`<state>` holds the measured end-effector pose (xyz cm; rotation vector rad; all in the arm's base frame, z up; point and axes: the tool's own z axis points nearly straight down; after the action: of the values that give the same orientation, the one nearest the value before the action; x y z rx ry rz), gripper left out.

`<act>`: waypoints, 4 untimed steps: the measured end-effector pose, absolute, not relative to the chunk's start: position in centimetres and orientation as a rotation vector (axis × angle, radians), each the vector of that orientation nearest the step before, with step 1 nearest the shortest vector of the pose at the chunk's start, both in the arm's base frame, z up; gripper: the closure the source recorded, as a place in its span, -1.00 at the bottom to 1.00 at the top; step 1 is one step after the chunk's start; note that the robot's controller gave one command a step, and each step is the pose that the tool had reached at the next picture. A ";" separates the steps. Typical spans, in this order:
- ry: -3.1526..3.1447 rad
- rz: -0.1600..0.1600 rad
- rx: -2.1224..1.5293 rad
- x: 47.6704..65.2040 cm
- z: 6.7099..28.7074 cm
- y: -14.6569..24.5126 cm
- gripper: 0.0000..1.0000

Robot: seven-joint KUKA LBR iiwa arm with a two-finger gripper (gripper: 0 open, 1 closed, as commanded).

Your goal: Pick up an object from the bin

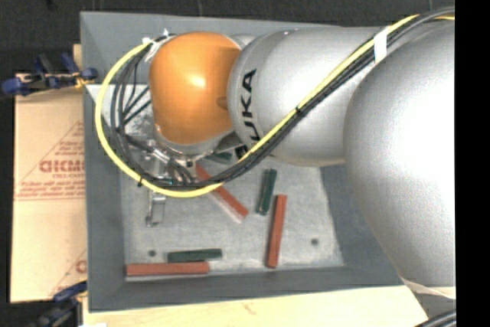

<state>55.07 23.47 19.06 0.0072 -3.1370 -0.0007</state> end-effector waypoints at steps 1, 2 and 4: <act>-3.145 -0.004 0.001 55.3 19.5 23.3 -1.00; -3.148 -0.006 -0.028 50.0 14.1 19.4 -1.00; -3.130 -0.004 0.383 47.5 9.3 13.8 -1.00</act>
Offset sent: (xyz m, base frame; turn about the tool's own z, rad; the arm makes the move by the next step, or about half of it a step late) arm -0.0757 -0.0589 -0.0762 0.0315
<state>47.52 13.85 9.29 0.3829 -3.1298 -0.0040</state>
